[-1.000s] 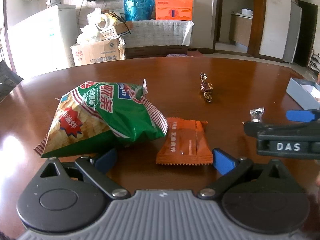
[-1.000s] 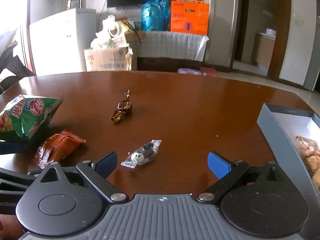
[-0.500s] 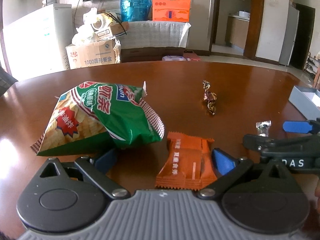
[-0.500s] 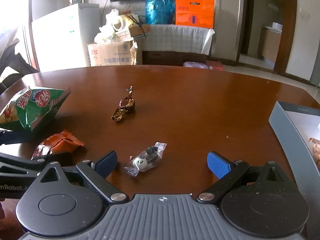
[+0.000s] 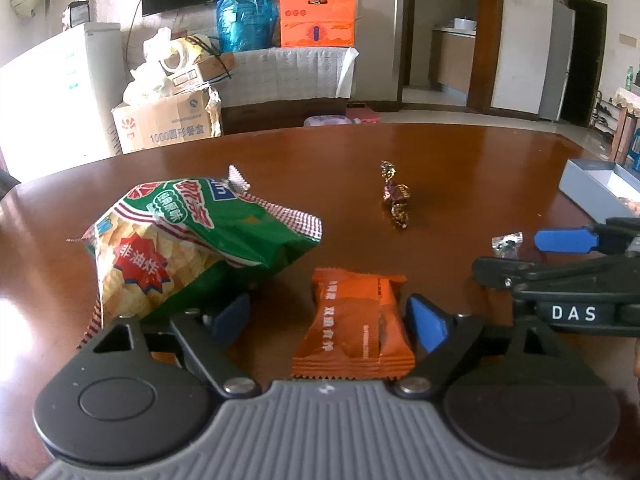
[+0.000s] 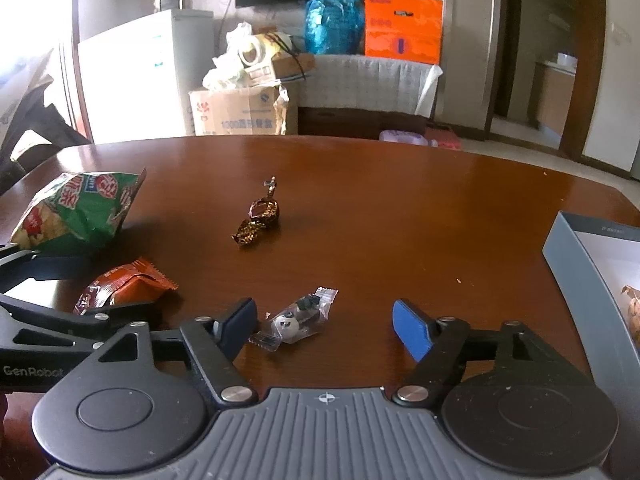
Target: Organize snacks
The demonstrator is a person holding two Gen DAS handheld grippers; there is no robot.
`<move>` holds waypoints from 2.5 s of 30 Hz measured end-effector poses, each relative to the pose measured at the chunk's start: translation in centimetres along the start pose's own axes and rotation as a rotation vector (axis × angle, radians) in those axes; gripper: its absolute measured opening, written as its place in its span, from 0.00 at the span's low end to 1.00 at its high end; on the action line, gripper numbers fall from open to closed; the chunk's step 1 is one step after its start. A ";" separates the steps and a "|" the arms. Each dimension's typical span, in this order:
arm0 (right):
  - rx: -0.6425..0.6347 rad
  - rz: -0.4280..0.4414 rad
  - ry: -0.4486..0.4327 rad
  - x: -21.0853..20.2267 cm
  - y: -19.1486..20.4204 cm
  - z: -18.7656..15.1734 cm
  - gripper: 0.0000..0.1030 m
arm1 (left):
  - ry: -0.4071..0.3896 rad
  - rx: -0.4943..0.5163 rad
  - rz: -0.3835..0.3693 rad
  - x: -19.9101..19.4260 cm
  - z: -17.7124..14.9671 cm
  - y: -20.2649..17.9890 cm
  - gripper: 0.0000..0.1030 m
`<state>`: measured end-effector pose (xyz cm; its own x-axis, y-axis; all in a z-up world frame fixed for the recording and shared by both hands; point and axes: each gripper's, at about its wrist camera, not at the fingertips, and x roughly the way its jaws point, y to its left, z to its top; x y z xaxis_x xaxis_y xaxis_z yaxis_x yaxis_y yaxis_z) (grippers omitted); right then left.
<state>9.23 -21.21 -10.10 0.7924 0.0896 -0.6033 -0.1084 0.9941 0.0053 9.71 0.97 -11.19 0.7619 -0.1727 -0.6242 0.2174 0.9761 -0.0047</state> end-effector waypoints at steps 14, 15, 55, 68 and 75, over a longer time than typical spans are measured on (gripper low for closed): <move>-0.029 0.032 -0.011 -0.6 0.1 0.0 0.36 | -0.012 0.009 -0.027 -0.4 -0.5 -0.2 0.67; -0.030 0.034 -0.011 -0.6 0.0 0.0 0.32 | -0.014 0.008 -0.026 -0.4 -0.5 -0.1 0.65; -0.024 0.064 -0.018 -1.8 -0.3 0.3 0.19 | -0.029 0.020 -0.089 -1.1 -0.3 0.0 0.37; 0.008 0.100 -0.065 -4.7 -1.1 0.7 0.19 | -0.043 0.058 -0.107 -2.0 0.6 -2.1 0.37; 0.016 0.096 -0.108 -7.2 -2.3 1.0 0.19 | -0.057 0.081 -0.129 -2.7 1.5 -4.4 0.37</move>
<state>4.35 -24.08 -4.98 0.8390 0.1894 -0.5101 -0.1777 0.9814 0.0721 7.59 -3.05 -8.33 0.7576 -0.3052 -0.5770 0.3620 0.9320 -0.0177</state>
